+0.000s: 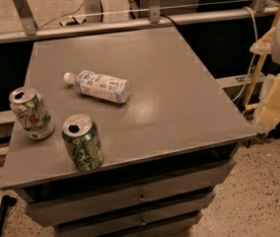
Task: Place blue plastic bottle upright
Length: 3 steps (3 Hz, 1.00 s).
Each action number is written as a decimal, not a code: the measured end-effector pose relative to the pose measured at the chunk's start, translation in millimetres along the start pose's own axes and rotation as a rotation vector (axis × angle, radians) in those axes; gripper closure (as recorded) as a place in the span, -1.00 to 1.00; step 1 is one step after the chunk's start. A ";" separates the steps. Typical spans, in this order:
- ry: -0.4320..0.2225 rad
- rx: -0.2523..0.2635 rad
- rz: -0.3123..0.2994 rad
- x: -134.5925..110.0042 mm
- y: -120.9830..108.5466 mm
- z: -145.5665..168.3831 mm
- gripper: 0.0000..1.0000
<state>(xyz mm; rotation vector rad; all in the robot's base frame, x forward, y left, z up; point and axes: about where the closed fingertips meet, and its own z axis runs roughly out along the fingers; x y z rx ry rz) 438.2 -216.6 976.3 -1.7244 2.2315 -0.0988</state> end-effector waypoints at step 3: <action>0.005 -0.036 -0.154 -143.1 -43.3 44.7 -1.00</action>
Offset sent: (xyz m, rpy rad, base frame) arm 0.0907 0.1239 -0.0030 -0.0564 0.0464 0.1886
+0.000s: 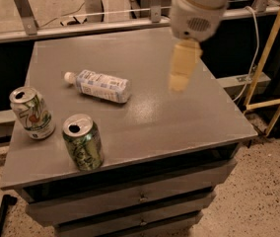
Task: Place blue plastic bottle upright
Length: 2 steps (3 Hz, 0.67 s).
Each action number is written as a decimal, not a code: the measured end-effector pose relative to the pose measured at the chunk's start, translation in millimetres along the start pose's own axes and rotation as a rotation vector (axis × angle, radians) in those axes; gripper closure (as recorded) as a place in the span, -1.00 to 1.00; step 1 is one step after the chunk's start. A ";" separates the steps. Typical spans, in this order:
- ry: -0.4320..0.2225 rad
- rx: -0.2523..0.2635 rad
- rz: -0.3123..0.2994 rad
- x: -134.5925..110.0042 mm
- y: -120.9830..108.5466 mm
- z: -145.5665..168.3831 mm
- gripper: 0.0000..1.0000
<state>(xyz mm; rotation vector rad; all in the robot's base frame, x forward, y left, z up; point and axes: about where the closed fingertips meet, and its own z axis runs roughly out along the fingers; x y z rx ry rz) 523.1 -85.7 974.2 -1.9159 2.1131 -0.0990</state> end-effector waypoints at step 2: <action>0.009 -0.065 -0.082 -154.1 -33.1 75.1 -1.00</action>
Offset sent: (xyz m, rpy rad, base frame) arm 0.0868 0.2279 -0.0655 -0.0729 0.1230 0.0989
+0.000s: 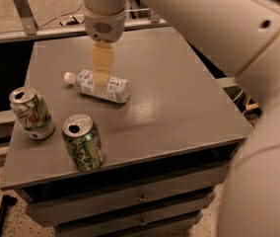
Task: Place blue plastic bottle upright
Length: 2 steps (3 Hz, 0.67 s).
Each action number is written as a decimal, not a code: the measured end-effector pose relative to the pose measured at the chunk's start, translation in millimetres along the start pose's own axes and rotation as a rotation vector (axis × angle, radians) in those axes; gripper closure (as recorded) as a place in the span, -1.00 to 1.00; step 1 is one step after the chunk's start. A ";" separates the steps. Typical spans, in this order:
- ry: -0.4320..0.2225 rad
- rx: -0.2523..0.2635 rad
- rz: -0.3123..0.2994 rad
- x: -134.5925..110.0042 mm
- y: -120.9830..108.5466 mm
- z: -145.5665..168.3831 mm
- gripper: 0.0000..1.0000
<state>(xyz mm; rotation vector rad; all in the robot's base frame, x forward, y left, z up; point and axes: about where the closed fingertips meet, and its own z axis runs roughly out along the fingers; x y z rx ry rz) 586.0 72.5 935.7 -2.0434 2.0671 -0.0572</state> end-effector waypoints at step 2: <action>0.021 -0.048 0.123 -51.9 -30.3 64.2 -1.00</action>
Offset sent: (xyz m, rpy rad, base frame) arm 0.0494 0.0652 -0.0656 -0.0353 0.1161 -0.1834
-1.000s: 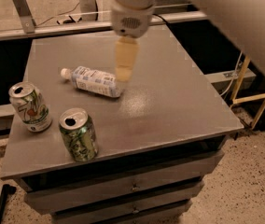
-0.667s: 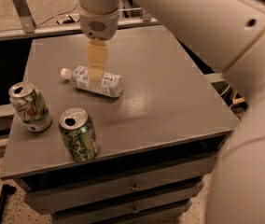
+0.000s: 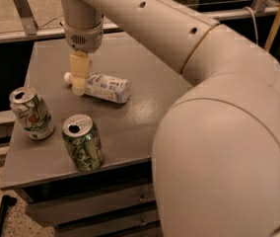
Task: Place blue plastic bottle upright
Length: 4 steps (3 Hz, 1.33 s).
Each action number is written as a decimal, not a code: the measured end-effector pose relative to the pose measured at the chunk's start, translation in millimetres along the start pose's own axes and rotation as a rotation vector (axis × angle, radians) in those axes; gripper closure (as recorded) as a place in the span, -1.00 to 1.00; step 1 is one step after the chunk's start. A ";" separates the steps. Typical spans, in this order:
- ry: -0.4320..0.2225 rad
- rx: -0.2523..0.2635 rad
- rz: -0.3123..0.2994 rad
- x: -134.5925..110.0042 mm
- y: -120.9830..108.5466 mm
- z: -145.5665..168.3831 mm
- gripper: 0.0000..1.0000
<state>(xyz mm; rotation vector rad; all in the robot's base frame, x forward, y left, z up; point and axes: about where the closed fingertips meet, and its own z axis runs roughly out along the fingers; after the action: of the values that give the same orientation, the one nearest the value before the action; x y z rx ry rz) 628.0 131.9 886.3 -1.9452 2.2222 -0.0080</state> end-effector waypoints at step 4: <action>0.032 -0.045 0.131 -4.2 3.0 29.9 0.26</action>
Offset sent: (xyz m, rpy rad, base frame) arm 0.0057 -0.0086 -0.0591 -0.0725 0.0797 -0.1959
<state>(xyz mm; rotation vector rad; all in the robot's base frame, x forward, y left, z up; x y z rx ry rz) 629.9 140.1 857.0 -1.8295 2.3866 0.0296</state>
